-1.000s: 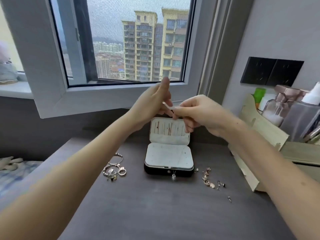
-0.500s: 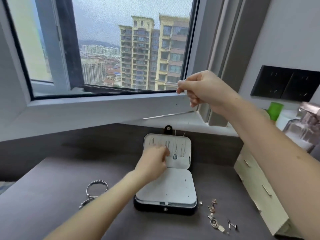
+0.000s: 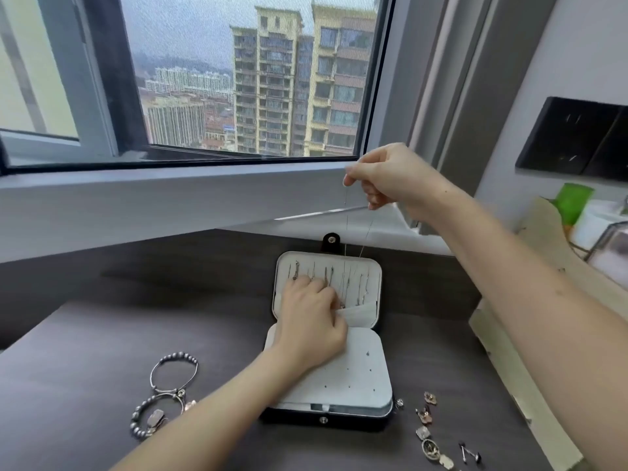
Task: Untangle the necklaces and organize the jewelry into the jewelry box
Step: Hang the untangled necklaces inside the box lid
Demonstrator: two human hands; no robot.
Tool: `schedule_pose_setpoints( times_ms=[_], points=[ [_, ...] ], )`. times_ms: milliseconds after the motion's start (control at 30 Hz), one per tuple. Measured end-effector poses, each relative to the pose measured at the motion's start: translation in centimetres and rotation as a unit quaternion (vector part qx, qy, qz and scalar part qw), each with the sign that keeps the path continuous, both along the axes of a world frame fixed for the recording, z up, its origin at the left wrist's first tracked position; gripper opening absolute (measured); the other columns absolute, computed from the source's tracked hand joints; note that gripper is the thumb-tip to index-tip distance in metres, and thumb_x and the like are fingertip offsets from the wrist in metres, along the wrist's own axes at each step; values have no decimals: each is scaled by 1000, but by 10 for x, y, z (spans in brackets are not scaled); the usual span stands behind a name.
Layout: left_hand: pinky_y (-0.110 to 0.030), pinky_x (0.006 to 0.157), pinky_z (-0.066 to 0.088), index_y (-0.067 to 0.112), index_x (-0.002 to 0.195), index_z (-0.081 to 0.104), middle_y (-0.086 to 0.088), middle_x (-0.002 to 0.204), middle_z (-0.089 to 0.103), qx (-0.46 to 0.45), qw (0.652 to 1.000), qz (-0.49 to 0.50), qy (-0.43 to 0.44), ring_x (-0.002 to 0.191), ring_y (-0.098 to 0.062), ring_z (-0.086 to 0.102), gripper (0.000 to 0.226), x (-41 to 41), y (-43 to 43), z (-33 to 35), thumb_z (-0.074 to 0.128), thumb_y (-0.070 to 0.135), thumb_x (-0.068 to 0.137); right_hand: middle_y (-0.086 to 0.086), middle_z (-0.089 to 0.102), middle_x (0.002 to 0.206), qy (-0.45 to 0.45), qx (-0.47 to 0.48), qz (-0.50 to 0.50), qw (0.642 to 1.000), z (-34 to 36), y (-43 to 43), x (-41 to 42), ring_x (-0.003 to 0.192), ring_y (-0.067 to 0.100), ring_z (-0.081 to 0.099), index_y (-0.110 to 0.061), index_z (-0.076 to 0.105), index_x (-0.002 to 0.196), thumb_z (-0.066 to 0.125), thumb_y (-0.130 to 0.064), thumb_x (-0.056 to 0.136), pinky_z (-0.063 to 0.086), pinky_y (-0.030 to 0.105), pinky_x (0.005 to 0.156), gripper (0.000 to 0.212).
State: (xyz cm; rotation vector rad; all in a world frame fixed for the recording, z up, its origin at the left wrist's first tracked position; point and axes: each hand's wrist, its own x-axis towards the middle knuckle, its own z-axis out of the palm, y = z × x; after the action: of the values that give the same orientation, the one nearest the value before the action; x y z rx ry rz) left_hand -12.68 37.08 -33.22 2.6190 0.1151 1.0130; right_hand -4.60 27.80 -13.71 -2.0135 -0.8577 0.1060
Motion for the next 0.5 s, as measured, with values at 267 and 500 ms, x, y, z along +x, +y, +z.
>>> schedule_pose_setpoints(
  times_ms=[267, 500],
  points=[
    [-27, 63, 33, 14, 56, 59, 3, 56, 53, -10, 1000, -2, -15, 57, -21, 47, 23, 2, 2, -2, 40, 28, 56, 6, 62, 56, 13, -71, 16, 997, -46, -8, 0, 51, 14, 62, -3, 66, 80, 52, -17, 94, 56, 27, 56, 24],
    [-25, 62, 28, 20, 61, 65, 6, 60, 59, -14, 998, 42, -36, 58, -21, 53, 25, 3, 6, 0, 41, 28, 62, 6, 71, 70, -78, -156, -21, 984, -87, -15, 4, 71, 23, 68, -6, 66, 79, 52, -23, 94, 56, 39, 71, 27]
  ],
)
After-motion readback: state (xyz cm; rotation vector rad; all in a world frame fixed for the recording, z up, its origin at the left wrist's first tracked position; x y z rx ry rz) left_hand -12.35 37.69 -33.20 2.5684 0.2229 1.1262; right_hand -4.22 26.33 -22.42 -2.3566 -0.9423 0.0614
